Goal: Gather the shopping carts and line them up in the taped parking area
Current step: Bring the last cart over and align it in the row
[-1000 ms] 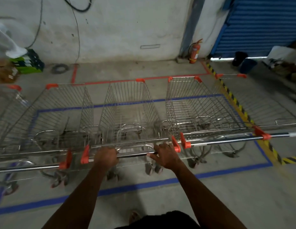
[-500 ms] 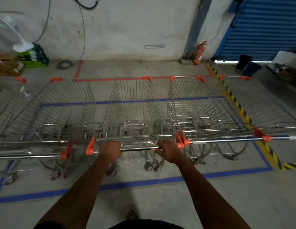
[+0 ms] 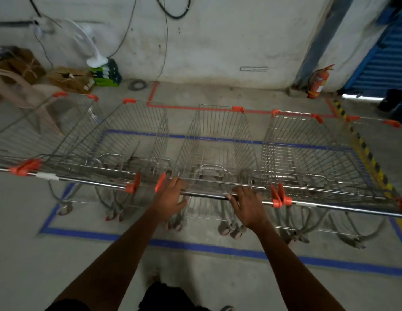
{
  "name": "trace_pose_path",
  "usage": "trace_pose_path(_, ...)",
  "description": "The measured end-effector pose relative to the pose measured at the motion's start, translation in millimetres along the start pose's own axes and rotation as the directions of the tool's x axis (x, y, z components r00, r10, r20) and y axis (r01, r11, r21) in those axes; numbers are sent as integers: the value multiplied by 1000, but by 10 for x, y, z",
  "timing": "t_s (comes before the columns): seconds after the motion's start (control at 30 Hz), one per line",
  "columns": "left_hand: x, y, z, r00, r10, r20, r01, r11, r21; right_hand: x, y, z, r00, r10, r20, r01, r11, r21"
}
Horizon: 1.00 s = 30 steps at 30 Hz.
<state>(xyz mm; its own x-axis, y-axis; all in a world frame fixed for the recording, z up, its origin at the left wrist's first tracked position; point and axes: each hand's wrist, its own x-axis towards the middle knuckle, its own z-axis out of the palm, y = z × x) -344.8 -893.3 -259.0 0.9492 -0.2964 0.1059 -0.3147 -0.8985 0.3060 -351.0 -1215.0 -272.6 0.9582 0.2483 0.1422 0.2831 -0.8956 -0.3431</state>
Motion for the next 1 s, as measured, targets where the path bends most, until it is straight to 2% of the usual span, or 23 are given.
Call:
trace_pose_path(0.07,-41,-176,-117,1000,-20,10,20,999,-36,66,-237,95,1000,-14,-3,14,1000,-19)
trace_pose_path(0.13,-100,-478,-246,999,-32,-34,32,999,2,166,-508,226,999,-37,-23,36,999,-31)
trace_pose_path(0.2,-201,-909,-403,996,-12,-85,11,1000,-10,303,-850,383,997,-58,-52,57,998,-17)
trace_pose_path(0.27,-325,-1438,-568,997,-46,-69,41,997,-70,484,-1266,565,994,-86,-72,85,996,-20)
trace_pose_path(0.37,-538,-2340,-840,993,-115,14,115,993,23,810,-1992,849,984,-164,-69,163,986,-22)
trace_pose_path(0.5,-648,-3417,-1183,979,-117,165,100,989,111,1257,-2987,1221,977,-213,-26,214,977,18)
trace_pose_path(0.57,-574,-3782,-1273,954,-135,269,64,964,258,1458,-3398,1411,971,-237,25,236,971,32)
trace_pose_path(0.63,-480,-3917,-1305,912,-136,387,-38,911,410,1586,-3711,1572,964,-231,132,228,973,41)
trace_pose_path(0.7,-462,-3858,-1318,878,-116,465,-106,899,426,1612,-3880,1663,964,-164,208,176,984,-40)
trace_pose_path(0.8,-428,-3779,-1296,880,-119,461,-91,908,408,1610,-3948,1674,964,-81,255,109,989,-101)
trace_pose_path(1.0,-322,-3638,-1166,912,-96,400,-68,924,377,1701,-3823,1594,969,36,246,6,986,-166)
